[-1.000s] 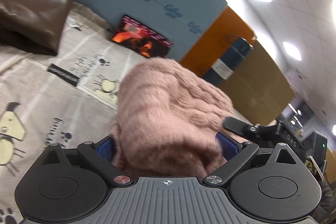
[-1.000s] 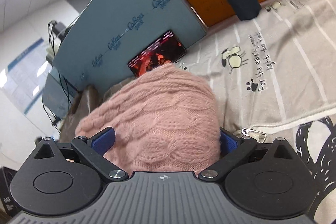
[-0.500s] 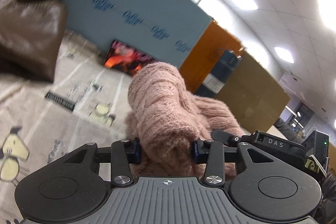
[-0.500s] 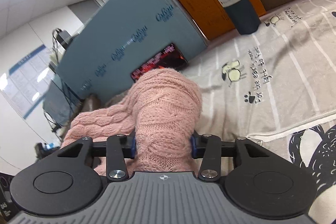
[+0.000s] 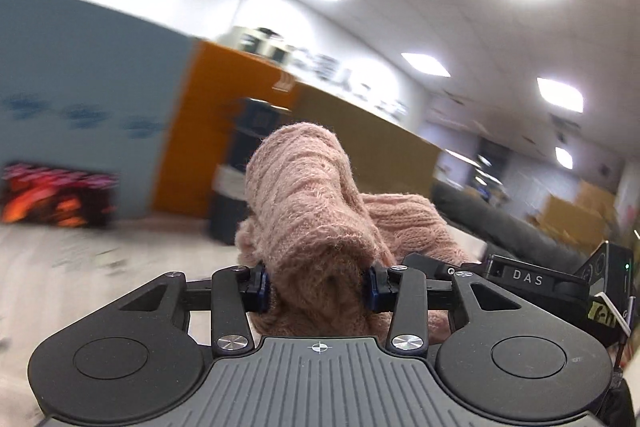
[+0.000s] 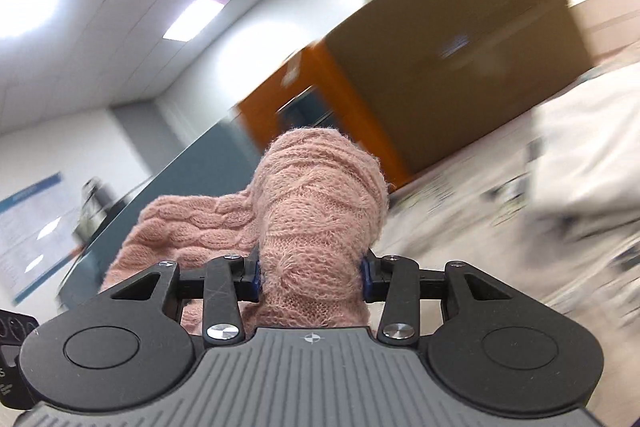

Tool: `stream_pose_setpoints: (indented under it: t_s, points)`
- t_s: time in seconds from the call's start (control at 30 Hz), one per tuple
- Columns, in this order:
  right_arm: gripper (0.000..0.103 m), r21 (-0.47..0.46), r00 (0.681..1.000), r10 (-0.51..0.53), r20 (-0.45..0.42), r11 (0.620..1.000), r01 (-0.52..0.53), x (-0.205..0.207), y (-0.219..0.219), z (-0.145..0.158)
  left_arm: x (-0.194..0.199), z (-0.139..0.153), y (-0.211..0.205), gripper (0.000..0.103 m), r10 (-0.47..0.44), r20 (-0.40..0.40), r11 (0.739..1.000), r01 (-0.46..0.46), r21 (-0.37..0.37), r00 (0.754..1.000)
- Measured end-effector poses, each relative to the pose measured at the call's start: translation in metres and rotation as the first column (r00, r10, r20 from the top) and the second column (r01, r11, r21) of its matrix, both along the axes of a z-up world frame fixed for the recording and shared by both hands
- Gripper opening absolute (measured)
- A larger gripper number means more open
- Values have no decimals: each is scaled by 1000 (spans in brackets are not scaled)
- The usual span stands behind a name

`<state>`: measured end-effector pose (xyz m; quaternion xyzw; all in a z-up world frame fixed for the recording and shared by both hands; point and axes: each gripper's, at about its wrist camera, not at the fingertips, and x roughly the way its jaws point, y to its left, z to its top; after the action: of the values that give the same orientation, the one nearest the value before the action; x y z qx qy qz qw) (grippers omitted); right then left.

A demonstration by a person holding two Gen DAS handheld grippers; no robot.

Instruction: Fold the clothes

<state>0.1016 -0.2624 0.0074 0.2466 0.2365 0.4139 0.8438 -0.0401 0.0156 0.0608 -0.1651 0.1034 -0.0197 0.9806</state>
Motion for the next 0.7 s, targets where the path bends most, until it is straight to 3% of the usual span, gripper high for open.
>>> stream_pose_setpoints:
  t_s: [0.3, 0.5, 0.7]
  points:
    - [38, -28, 969, -244, 33, 969, 245, 46, -77, -9, 113, -3, -77, 40, -181, -11, 982, 182, 46, 983]
    - [39, -42, 918, -386, 89, 920, 391, 74, -106, -4, 167, -8, -110, 40, -216, 16, 976, 216, 22, 976]
    - [39, -63, 876, -469, 116, 876, 477, 96, -122, -13, 200, -19, -135, 40, -229, 14, 972, 228, 51, 973]
